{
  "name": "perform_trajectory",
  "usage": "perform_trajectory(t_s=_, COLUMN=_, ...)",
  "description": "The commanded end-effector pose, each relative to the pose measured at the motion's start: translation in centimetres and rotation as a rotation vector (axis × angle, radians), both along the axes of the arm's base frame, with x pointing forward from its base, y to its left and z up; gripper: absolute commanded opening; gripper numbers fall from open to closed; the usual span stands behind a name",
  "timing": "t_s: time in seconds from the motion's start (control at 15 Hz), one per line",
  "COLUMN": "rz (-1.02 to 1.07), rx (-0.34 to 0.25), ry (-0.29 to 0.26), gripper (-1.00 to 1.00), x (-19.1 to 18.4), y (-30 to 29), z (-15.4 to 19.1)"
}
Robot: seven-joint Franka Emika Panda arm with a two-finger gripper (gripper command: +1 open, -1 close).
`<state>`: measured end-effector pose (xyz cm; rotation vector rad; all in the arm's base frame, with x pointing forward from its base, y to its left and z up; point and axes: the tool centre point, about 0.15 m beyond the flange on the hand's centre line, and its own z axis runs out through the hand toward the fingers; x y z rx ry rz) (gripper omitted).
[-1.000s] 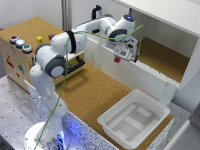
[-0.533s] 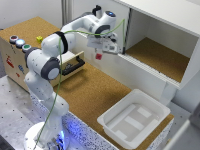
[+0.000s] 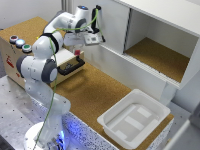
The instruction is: Move to the drawer and place the pink object
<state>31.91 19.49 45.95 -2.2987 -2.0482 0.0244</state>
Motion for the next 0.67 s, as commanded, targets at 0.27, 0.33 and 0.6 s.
perform_trajectory(t_s=0.27, rz=0.354, rx=0.071, ry=-0.035, gripper=-1.00, x=-5.7, y=7.9, z=-4.6)
perform_trajectory(t_s=0.33, rz=0.356, rx=0.082, ry=-0.053, gripper=-1.00, x=-5.8, y=8.8, z=-5.3)
perform_trajectory(t_s=0.6, rz=0.258, rx=0.116, ry=-0.120, gripper=-1.00, x=-3.8, y=12.2, z=-8.1)
